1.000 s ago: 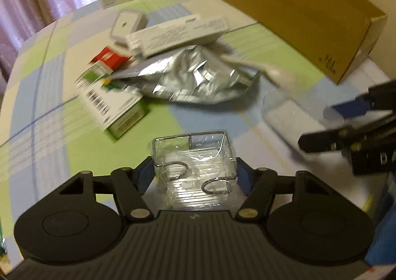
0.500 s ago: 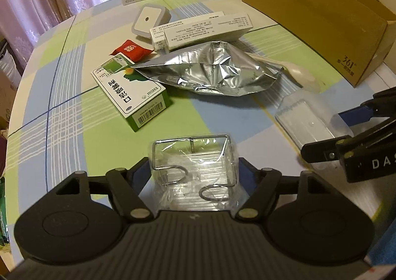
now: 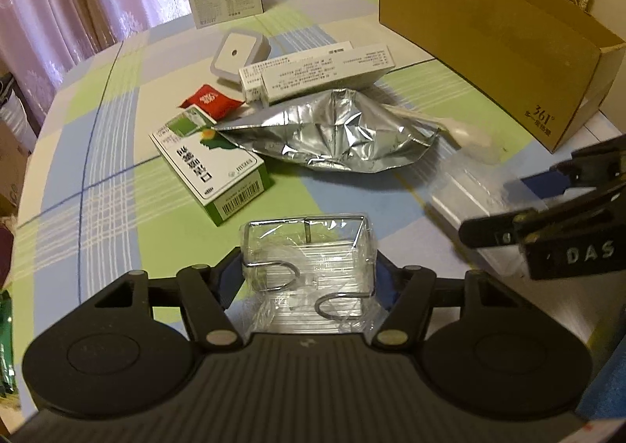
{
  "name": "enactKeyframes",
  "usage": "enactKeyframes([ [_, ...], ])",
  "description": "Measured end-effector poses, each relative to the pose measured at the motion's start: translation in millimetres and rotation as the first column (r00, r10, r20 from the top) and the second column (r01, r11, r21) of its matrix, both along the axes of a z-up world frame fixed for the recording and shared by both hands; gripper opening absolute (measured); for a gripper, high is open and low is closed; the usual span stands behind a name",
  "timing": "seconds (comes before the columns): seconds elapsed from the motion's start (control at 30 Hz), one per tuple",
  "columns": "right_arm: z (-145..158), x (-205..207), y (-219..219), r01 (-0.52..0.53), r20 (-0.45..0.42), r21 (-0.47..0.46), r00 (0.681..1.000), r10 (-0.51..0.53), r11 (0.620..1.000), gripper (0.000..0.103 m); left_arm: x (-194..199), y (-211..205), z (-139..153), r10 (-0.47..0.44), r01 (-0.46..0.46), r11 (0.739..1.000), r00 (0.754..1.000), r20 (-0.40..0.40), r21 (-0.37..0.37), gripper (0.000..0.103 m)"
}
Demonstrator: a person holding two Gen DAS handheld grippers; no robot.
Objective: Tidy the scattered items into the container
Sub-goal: 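Carry both clear plastic items over the open cardboard box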
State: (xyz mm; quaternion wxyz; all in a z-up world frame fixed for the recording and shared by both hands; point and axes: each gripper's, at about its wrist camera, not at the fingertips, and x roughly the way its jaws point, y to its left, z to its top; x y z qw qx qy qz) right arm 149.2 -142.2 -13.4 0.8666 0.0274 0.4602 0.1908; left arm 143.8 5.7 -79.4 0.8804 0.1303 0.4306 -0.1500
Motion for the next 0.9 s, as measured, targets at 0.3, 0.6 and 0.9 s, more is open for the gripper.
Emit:
enactKeyframes([
  [0.3, 32, -14, -14, 0.035, 0.051, 0.075, 0.998, -0.038, 0.997, 0.053, -27, -1, 44, 0.038, -0.038, 0.999, 0.998, 0.041, -0.011, 0.062],
  [0.6, 75, -45, -39, 0.064, 0.087, 0.052, 0.994, -0.069, 0.997, 0.053, -65, -16, 84, 0.084, -0.08, 0.994, 0.995, 0.053, -0.073, 0.062],
  [0.9, 111, -63, -91, 0.116, 0.142, 0.039, 0.983, -0.12, 0.993, 0.054, -86, -67, 108, 0.035, -0.026, 0.991, 0.997, 0.072, -0.128, 0.062],
])
